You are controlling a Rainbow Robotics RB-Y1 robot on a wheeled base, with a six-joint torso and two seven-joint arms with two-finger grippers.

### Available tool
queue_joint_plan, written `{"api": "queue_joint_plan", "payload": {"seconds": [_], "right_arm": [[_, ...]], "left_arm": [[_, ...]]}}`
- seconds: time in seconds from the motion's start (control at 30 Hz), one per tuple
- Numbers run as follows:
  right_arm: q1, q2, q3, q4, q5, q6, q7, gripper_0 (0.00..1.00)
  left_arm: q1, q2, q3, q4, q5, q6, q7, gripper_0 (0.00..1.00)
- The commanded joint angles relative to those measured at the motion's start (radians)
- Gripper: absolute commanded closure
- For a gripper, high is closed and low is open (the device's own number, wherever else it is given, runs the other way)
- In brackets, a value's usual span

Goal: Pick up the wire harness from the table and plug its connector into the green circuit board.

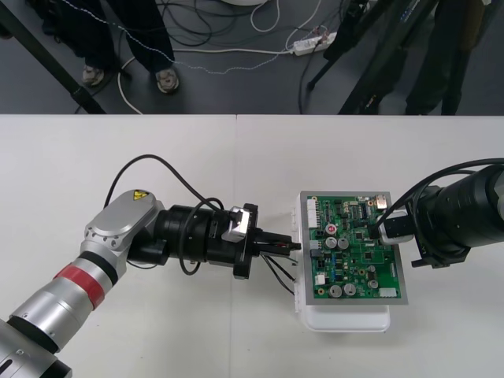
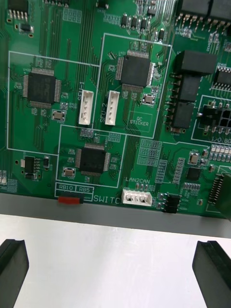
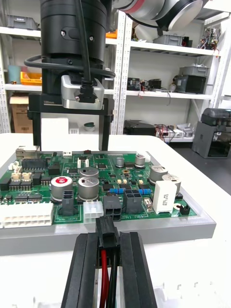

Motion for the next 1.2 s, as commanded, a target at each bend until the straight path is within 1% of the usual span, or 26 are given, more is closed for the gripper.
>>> {"api": "queue_joint_plan", "payload": {"seconds": [0.03,0.43,0.57,0.9,1.07,1.2], "right_arm": [[0.014,0.015,0.011,-0.003,0.026,0.008,0.012,0.0],[0.064,0.018,0.011,-0.003,0.059,0.022,-0.016,0.0],[0.075,0.02,0.011,-0.007,0.048,0.017,-0.09,0.0],[0.078,0.02,0.011,-0.023,0.048,0.016,-0.123,0.0],[0.075,0.021,0.012,-0.036,0.045,0.016,-0.125,0.0],[0.075,0.023,0.012,-0.042,0.045,0.016,-0.127,0.0]], "left_arm": [[-0.028,-0.033,-0.026,-0.009,-0.004,0.038,-0.043,1.0],[0.009,-0.033,-0.024,-0.01,0.01,0.038,-0.057,1.0],[0.026,-0.035,-0.02,-0.01,0.021,0.038,-0.064,1.0],[0.052,-0.067,0.003,-0.01,0.013,0.038,-0.084,1.0],[0.063,-0.091,0.054,-0.01,-0.039,0.042,-0.094,1.0],[0.064,-0.094,0.057,-0.01,-0.041,0.046,-0.095,1.0]]}}
